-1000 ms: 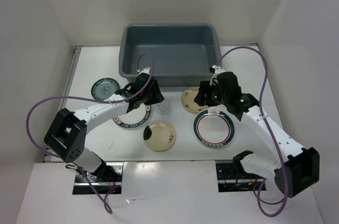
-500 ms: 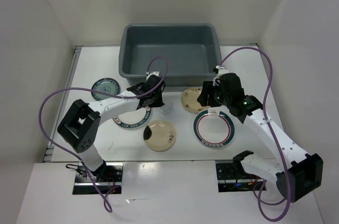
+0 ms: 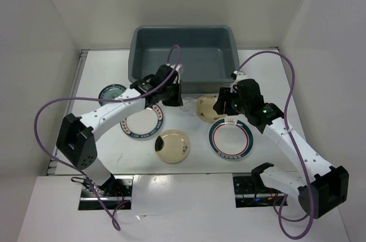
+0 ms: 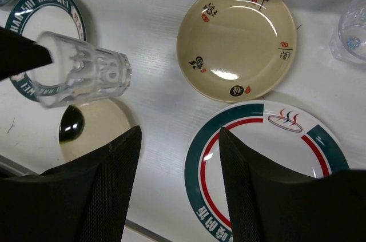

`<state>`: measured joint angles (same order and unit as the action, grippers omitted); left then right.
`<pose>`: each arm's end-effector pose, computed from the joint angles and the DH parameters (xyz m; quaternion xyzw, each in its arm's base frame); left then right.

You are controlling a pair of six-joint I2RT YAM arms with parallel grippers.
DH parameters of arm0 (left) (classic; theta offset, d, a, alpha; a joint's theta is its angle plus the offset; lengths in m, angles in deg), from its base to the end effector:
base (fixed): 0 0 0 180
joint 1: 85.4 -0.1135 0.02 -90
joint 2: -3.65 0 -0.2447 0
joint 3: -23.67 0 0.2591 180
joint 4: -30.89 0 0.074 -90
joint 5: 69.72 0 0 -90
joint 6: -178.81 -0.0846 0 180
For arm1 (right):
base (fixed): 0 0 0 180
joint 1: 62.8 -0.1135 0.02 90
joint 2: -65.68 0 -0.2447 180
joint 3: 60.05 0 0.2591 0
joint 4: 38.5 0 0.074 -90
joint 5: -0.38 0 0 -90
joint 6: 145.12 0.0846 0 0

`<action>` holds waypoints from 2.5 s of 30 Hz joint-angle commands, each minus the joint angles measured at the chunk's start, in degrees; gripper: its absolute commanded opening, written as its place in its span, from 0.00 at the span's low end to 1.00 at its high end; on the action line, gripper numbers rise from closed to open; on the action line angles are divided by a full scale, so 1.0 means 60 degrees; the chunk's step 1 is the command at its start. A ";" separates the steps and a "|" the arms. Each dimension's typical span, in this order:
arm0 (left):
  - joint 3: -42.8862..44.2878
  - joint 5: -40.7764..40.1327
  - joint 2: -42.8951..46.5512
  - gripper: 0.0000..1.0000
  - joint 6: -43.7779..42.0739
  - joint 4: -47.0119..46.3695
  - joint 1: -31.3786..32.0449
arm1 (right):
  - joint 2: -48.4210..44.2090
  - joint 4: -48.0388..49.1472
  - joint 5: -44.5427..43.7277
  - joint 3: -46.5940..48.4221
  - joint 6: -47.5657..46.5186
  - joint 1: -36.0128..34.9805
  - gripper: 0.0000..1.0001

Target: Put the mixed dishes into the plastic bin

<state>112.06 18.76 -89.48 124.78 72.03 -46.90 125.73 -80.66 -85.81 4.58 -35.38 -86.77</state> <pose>0.3160 -0.2485 0.2226 0.0155 0.9266 -0.2174 0.3064 0.2551 0.1196 0.2496 -0.0478 0.8955 0.1920 0.3986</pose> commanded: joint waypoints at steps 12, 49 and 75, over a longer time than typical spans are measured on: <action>0.5486 -0.1783 -0.0796 0.00 -0.1292 0.0195 -0.1990 | -0.0399 0.0080 -0.0108 0.0556 0.0224 0.0025 0.65; 1.0293 -0.3277 -0.7977 0.24 -0.2127 0.1397 -0.4102 | 0.0142 -0.0010 -0.0680 0.0658 0.0634 0.0113 0.65; 0.4627 0.1029 -0.1547 0.51 -0.1543 -0.0668 -0.1849 | 0.2251 -0.0288 -0.2734 0.1757 0.1777 0.3903 0.66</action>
<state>146.82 18.70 -100.73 113.17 71.46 -63.51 137.71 -81.95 -101.07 13.23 -26.83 -70.09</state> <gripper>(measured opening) 0.515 0.674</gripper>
